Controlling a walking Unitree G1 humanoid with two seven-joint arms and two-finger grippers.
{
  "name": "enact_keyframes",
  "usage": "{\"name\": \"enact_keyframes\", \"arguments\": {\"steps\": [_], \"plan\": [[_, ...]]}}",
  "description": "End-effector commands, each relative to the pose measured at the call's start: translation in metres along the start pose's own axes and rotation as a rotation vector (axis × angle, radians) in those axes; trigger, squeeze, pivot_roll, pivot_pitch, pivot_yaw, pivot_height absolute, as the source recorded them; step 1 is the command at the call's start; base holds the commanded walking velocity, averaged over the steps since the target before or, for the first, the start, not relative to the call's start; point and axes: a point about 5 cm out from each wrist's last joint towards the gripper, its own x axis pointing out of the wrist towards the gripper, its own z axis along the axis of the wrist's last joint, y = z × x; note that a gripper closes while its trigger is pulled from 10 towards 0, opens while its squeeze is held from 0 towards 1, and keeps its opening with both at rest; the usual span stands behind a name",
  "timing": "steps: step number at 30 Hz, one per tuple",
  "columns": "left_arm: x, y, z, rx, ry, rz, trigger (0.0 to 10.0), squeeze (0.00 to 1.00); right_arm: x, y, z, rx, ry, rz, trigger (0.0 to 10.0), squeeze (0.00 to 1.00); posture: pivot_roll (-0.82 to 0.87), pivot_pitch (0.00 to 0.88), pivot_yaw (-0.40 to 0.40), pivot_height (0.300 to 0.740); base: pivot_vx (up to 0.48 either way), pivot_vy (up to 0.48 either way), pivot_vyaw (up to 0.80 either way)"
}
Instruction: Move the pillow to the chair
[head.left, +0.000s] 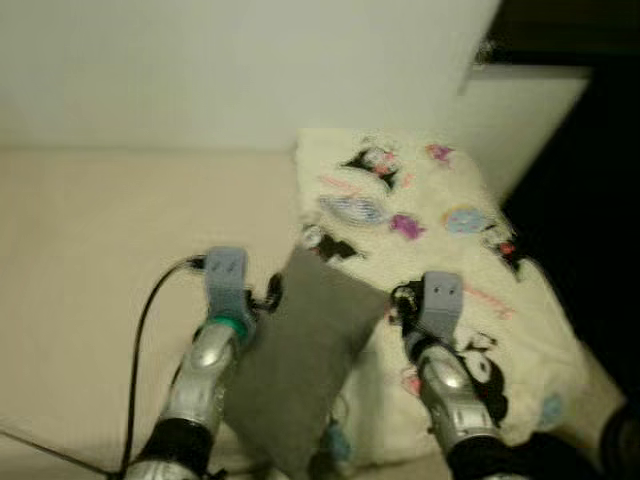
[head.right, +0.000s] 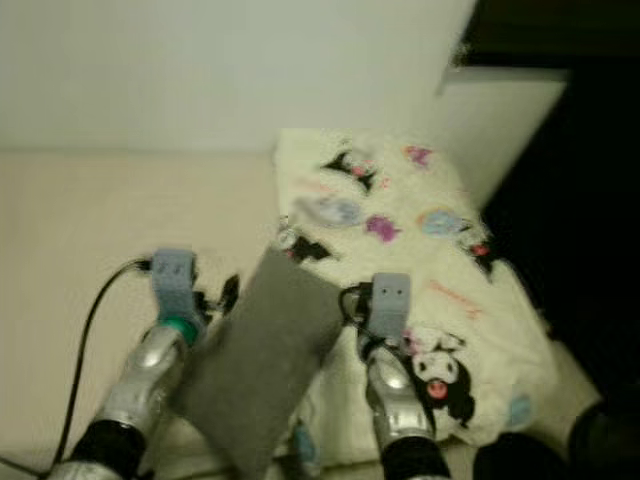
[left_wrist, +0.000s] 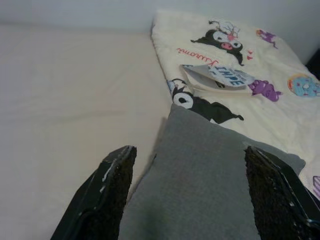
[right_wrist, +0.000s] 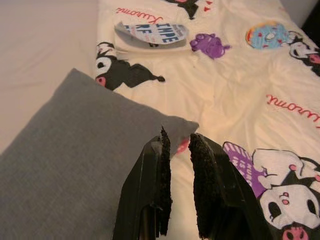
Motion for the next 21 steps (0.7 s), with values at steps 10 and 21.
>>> {"name": "enact_keyframes", "arguments": {"steps": [10,21], "plan": [[-0.0026,0.0091,-0.0002,0.039,-0.003,0.019,10.0,0.00,-0.0011,0.0058,-0.0044,0.014,0.019,0.007,10.0,0.00,-0.04,0.019,-0.007,0.740,0.000,0.336,0.00],[-0.0009,0.0094,0.0012,0.110,-0.001,0.013,10.0,0.00,-0.0017,0.0046,-0.0058,0.020,0.021,-0.006,10.0,0.00,-0.04,0.022,0.007,0.740,0.000,0.000,0.00]]}}
